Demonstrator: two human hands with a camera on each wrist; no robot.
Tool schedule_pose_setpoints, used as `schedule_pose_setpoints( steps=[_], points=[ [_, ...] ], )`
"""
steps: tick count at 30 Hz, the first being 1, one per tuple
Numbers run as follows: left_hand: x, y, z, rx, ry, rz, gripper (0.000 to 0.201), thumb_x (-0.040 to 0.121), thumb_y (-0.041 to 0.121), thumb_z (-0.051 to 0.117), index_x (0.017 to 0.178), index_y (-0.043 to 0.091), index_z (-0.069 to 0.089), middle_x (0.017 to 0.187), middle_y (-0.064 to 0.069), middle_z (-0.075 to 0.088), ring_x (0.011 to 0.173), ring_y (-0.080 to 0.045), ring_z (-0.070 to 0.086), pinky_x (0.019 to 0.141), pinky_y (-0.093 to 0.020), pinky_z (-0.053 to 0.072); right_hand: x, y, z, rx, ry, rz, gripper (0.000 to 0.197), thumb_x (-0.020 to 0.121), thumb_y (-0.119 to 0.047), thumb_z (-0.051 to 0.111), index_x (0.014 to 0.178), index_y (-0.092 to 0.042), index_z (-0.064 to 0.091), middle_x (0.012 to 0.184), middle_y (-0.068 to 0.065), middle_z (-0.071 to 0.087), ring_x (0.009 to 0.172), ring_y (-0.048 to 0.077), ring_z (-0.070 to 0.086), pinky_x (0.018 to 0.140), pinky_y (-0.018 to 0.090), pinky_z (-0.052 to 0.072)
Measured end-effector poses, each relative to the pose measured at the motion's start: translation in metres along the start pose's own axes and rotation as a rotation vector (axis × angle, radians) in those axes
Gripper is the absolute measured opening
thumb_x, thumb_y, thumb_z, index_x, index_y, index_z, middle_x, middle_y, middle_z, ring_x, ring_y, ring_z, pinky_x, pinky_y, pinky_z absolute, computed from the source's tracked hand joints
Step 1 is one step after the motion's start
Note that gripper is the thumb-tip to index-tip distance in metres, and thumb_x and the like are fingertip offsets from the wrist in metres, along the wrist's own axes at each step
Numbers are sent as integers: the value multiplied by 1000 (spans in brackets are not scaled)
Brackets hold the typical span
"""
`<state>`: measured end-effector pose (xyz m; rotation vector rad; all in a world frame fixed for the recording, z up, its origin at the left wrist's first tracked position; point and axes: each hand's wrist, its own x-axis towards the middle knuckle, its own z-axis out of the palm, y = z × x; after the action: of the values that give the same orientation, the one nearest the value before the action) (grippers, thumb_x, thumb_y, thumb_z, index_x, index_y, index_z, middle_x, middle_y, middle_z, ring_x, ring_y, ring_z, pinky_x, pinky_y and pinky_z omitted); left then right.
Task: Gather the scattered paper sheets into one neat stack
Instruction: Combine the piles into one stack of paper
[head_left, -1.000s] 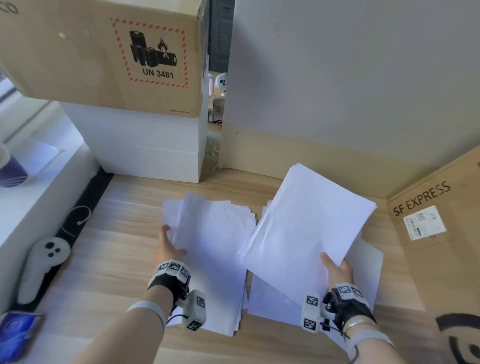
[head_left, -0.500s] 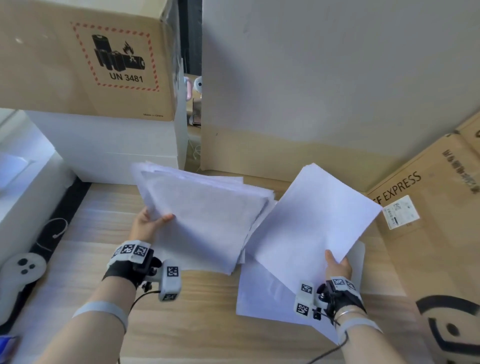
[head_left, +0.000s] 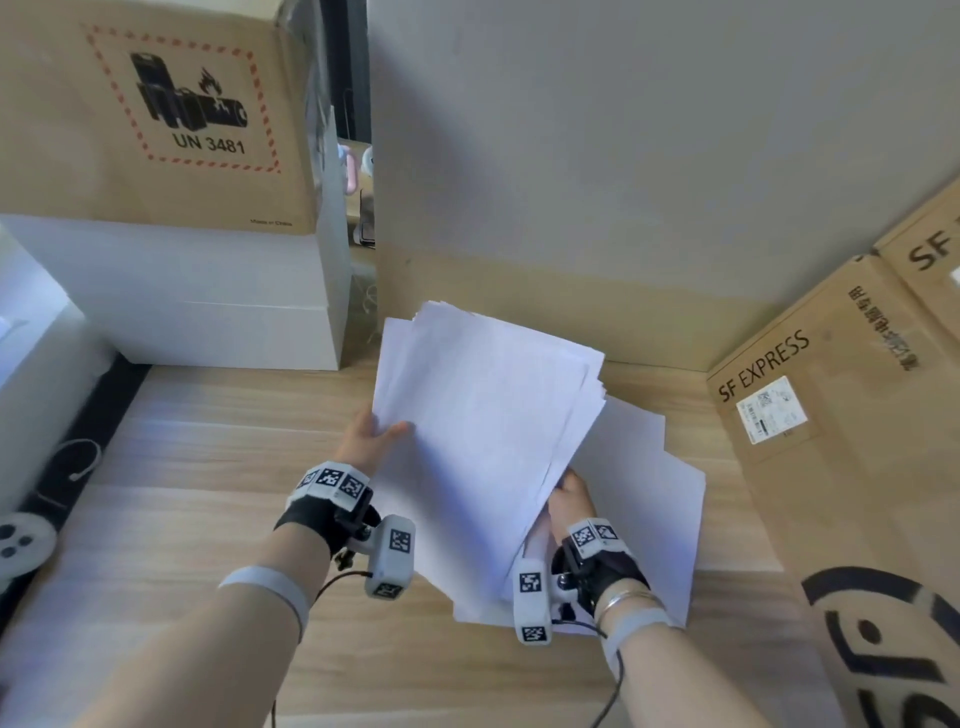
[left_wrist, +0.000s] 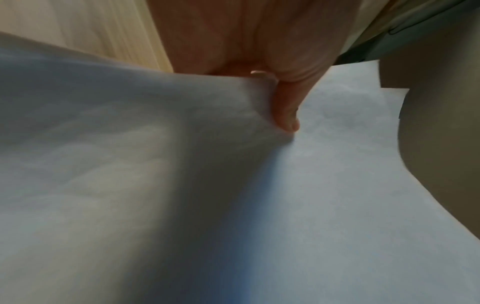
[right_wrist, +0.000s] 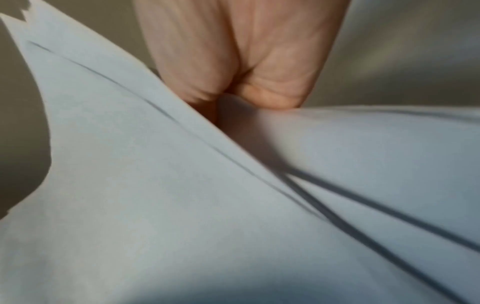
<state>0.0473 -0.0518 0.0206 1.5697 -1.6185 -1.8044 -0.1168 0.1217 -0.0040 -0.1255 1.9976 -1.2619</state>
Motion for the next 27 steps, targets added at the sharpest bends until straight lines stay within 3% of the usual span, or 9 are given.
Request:
schedule_pose_setpoints(
  steps=[3, 6, 8, 9, 12, 15, 21, 24, 27],
  points=[
    [2, -2, -3, -24, -6, 18, 55, 90, 21, 56, 138, 5, 35, 136, -16, 48, 122, -29, 48, 91, -27, 33, -4, -9, 3, -8, -52, -28, 24, 79, 1, 50, 78, -17, 66, 94, 10, 69, 102, 30, 63, 99, 50, 48],
    [0, 0, -5, -98, 40, 75, 47, 87, 10, 57, 132, 10, 41, 122, -17, 60, 108, -31, 59, 93, -39, 45, -11, -28, 1, 118, -75, -2, 10, 87, -21, 54, 84, -19, 64, 92, 3, 70, 97, 25, 66, 82, 28, 53],
    [-1, 3, -4, -152, 104, 139, 30, 86, 4, 57, 112, 13, 45, 115, -19, 61, 99, -30, 61, 86, -39, 48, -8, -34, -1, 273, -101, 56, 34, 93, -46, 45, 90, -20, 67, 91, -5, 72, 89, 16, 65, 75, 25, 50],
    [-1, 5, -3, -179, 135, 172, 25, 86, 3, 57, 101, 16, 42, 107, -17, 61, 91, -27, 60, 80, -35, 46, -6, -38, -1, 387, -136, 76, 42, 93, -52, 39, 98, -21, 67, 101, -3, 70, 95, 16, 63, 82, 29, 47],
    [-2, 12, 0, -303, 160, 256, 30, 85, 0, 57, 99, 18, 37, 90, -4, 56, 76, -18, 55, 72, -29, 45, -8, -48, 4, 440, -166, -50, 30, 92, -33, 52, 116, -15, 57, 116, 4, 64, 107, 22, 59, 96, 37, 43],
    [-2, 16, -2, -413, 100, 301, 38, 77, 3, 66, 102, 25, 48, 99, 0, 60, 92, -20, 57, 88, -37, 46, -11, -56, 3, 203, -72, -215, 14, 80, -5, 69, 83, -18, 65, 87, -2, 68, 82, 14, 65, 86, 33, 48],
    [-3, 10, -10, -271, -8, 272, 105, 27, 52, 88, 117, 12, 51, 107, -6, 64, 98, -21, 61, 86, -31, 49, -13, -52, 4, 121, -144, -206, 26, 75, -1, 73, 87, -22, 61, 88, -7, 65, 82, 6, 62, 72, 16, 48],
    [-2, 1, -6, -13, -55, 219, 77, 55, 23, 86, 121, 2, 52, 117, -18, 62, 111, -32, 57, 92, -35, 45, -16, -48, 13, 20, -146, -153, 32, 76, -7, 74, 104, -15, 61, 98, -2, 64, 93, 14, 59, 86, 26, 48],
    [7, -3, -4, 82, -16, 149, 46, 76, 20, 72, 112, -5, 57, 107, -19, 63, 101, -31, 58, 83, -33, 42, -13, -52, 17, 46, -64, -158, 19, 79, -8, 72, 94, -15, 62, 94, 0, 63, 90, 15, 58, 75, 25, 47]
  ],
)
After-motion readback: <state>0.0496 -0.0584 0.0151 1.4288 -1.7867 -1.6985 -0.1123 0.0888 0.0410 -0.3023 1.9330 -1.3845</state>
